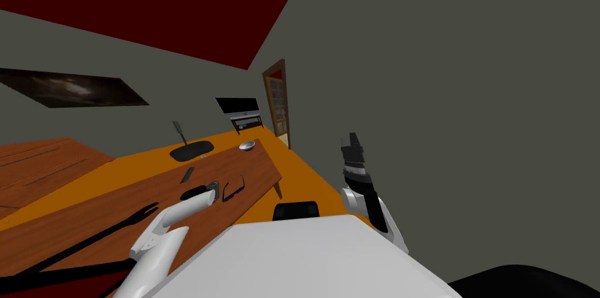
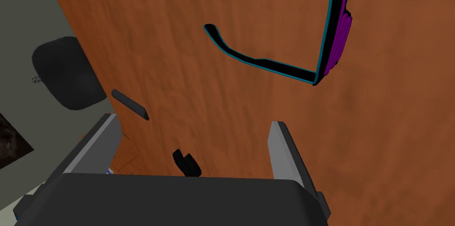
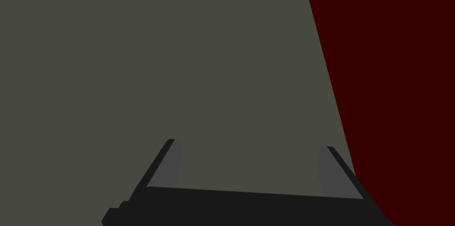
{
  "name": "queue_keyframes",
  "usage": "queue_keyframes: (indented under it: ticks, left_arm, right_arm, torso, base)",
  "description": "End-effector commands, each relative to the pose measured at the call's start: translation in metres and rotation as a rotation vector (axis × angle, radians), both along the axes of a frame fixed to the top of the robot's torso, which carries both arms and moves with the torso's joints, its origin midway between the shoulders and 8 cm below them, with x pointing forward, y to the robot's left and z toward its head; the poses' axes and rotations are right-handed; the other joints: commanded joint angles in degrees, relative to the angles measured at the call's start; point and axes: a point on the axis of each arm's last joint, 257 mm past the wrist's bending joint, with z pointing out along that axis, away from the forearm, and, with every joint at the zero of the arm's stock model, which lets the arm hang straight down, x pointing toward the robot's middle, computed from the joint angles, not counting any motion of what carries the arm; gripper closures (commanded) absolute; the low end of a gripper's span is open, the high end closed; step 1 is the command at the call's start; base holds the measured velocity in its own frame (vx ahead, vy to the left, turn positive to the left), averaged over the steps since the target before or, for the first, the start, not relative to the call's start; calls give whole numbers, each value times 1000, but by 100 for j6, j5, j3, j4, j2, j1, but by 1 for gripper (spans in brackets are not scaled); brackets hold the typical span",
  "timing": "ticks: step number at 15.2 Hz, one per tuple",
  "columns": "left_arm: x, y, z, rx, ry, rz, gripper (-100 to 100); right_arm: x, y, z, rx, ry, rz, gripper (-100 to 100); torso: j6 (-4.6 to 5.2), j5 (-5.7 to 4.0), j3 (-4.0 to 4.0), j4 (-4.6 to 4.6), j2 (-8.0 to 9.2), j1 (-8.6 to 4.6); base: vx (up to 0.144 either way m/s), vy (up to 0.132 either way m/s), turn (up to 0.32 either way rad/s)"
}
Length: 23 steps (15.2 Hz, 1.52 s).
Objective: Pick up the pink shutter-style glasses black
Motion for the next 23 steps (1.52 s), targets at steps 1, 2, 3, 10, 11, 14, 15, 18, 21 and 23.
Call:
queue_keyframes:
  ticks: [1,2,3,10,11,14,15,18,21,23]
  left_arm:
    - [-13,2,-10,-39,37,39,-100]
    - [-14,2,-11,-43,43,41,-100]
    - [-26,6,-19,-80,67,85,-100]
    - [-57,5,-40,-178,145,178,-100]
    - [-67,5,-47,-216,166,217,-100]
    - [-81,0,-55,-265,202,257,-100]
    - [-81,0,-55,-265,202,257,-100]
    - [-100,-7,-66,-342,246,324,-100]
    - [-109,-12,-70,-380,269,353,-100]
    - [-117,-17,-74,-413,287,378,-100]
  right_arm:
    - [0,0,0,0,0,0,0]
    - [0,0,0,0,0,0,0]
    - [0,0,0,0,0,0,0]
    - [0,0,0,0,0,0,0]
    - [0,0,0,0,0,0,0]
    - [0,0,0,0,0,0,0]
    - [0,0,0,0,0,0,0]
    - [0,0,0,0,0,0,0]
    - [0,0,0,0,0,0,0]
    - [0,0,0,0,0,0,0]
  torso:
    - [0,0,0,0,0,0]
    - [1,0,0,0,0,0]
    - [-2,0,-1,0,-2,-1]
    - [0,0,-3,-1,-5,0]
    - [-3,0,-3,-1,-5,-1]
    - [1,1,-3,-1,-5,0]
    - [0,0,-3,-1,-5,1]
    - [-1,0,-3,-1,-6,0]
    - [-1,1,-3,-1,-6,2]
    - [1,1,-4,-1,-7,1]
  base:
    - [-13,14,-204]
    - [-9,13,-90]
    - [-10,8,-212]
    - [-8,15,-168]
    - [-5,13,-159]
    - [-7,16,-199]
    - [-6,16,-65]
    - [-6,14,-166]
    - [-5,19,-139]
    - [-2,15,-158]
